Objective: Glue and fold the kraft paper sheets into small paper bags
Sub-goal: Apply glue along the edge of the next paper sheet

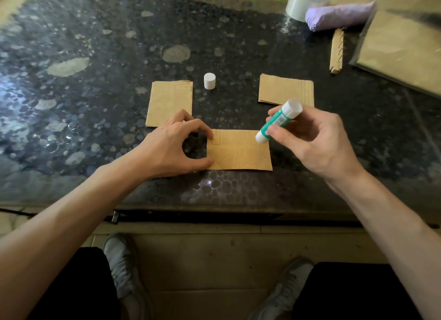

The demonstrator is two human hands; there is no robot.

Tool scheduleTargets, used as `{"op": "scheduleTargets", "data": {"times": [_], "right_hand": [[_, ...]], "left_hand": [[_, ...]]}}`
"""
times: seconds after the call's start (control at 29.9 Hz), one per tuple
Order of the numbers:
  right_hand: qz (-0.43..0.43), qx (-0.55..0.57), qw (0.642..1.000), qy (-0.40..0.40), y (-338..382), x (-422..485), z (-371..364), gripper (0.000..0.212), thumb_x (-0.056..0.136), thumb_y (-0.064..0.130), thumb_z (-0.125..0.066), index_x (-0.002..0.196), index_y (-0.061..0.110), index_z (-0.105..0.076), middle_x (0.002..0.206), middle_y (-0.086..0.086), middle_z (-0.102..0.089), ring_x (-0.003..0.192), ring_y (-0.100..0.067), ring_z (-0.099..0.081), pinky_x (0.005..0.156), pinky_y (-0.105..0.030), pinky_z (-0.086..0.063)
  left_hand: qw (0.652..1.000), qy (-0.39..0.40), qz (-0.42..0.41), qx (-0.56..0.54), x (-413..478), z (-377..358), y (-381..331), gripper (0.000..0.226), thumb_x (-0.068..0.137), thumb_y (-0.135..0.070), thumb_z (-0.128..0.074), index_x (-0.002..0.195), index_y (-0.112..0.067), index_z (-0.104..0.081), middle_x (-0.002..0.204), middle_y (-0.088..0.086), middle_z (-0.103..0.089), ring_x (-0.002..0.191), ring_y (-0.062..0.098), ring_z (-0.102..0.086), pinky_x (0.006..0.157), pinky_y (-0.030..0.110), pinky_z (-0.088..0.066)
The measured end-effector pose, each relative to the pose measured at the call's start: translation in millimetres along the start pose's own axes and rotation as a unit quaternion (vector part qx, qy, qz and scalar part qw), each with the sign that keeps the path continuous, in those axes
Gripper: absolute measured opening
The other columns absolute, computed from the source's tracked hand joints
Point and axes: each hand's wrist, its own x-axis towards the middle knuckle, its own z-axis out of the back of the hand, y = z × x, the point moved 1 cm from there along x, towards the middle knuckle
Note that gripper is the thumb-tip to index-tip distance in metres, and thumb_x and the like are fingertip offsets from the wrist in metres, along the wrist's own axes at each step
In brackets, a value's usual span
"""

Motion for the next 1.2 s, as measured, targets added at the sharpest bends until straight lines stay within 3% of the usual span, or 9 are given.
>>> {"op": "scheduleTargets", "data": {"times": [0.2,0.43,0.53,0.73,0.84,0.94,1.04,1.2], "right_hand": [[0.015,-0.087,0.995,0.053,-7.2,4.0,-15.8,0.028,0.093,0.029,-0.079,0.119,0.02,-0.074,0.106,0.01,-0.075,0.102,-0.01,-0.072,0.092,-0.041,-0.059],[0.023,-0.129,0.989,0.071,-8.3,7.8,-19.2,0.031,0.092,0.038,-0.078,0.118,0.023,-0.071,0.106,0.017,-0.071,0.102,-0.003,-0.067,0.092,-0.032,-0.057],[0.019,-0.136,0.986,0.093,-8.8,7.3,-16.0,0.034,0.092,0.037,-0.075,0.124,0.023,-0.07,0.117,0.014,-0.072,0.113,-0.004,-0.067,0.1,-0.036,-0.057],[0.001,-0.137,0.982,0.13,-6.5,7.0,-12.0,0.029,0.097,0.015,-0.071,0.123,0.027,-0.07,0.121,0.015,-0.072,0.12,-0.004,-0.064,0.107,-0.038,-0.053],[0.0,-0.149,0.98,0.13,-5.1,6.7,-10.7,0.027,0.095,0.024,-0.074,0.122,0.027,-0.07,0.119,0.014,-0.073,0.117,-0.004,-0.066,0.104,-0.039,-0.054],[0.0,-0.161,0.98,0.114,-1.8,4.6,-8.6,0.033,0.087,0.041,-0.077,0.116,0.028,-0.07,0.114,0.016,-0.073,0.11,-0.001,-0.067,0.099,-0.03,-0.057],[0.003,-0.152,0.984,0.096,-0.2,1.6,-8.3,0.029,0.082,0.041,-0.083,0.106,0.033,-0.068,0.104,0.022,-0.072,0.102,0.005,-0.069,0.093,-0.018,-0.055],[0.003,-0.149,0.985,0.084,0.5,-1.5,-8.9,0.03,0.08,0.042,-0.085,0.103,0.032,-0.068,0.102,0.021,-0.073,0.097,0.006,-0.07,0.089,-0.014,-0.054]], "left_hand": [[1.0,-0.018,-0.014,0.001,-2.5,-2.0,1.1,0.047,0.074,-0.057,-0.075,0.117,-0.047,-0.058,0.118,-0.012,-0.044,0.104,0.004,-0.05,0.088,0.039,-0.056],[1.0,-0.015,-0.004,0.005,-1.2,-2.4,-0.2,0.043,0.076,-0.069,-0.064,0.114,-0.049,-0.061,0.118,-0.012,-0.045,0.107,0.004,-0.05,0.09,0.039,-0.055],[1.0,-0.007,-0.008,0.012,-2.1,-2.4,-0.4,0.044,0.075,-0.062,-0.071,0.116,-0.049,-0.06,0.119,-0.011,-0.044,0.108,0.006,-0.048,0.091,0.04,-0.054],[1.0,-0.005,-0.006,0.011,-2.7,-1.4,-1.1,0.047,0.073,-0.063,-0.071,0.116,-0.048,-0.06,0.118,-0.01,-0.045,0.108,0.007,-0.048,0.09,0.041,-0.055],[1.0,-0.006,-0.005,0.013,-2.8,-1.0,-1.2,0.048,0.073,-0.064,-0.07,0.117,-0.048,-0.06,0.118,-0.01,-0.044,0.108,0.006,-0.048,0.09,0.04,-0.054],[1.0,-0.003,-0.003,0.016,-2.1,-1.5,-1.2,0.048,0.074,-0.063,-0.072,0.117,-0.048,-0.06,0.118,-0.011,-0.044,0.108,0.006,-0.047,0.09,0.039,-0.054],[1.0,0.0,-0.002,0.015,-2.0,-1.4,-1.7,0.049,0.073,-0.064,-0.071,0.118,-0.047,-0.06,0.119,-0.01,-0.044,0.108,0.006,-0.047,0.091,0.04,-0.054],[1.0,0.002,-0.002,0.015,-2.0,-1.0,-2.6,0.051,0.073,-0.063,-0.071,0.119,-0.046,-0.06,0.119,-0.009,-0.044,0.109,0.008,-0.047,0.092,0.041,-0.053]]}}
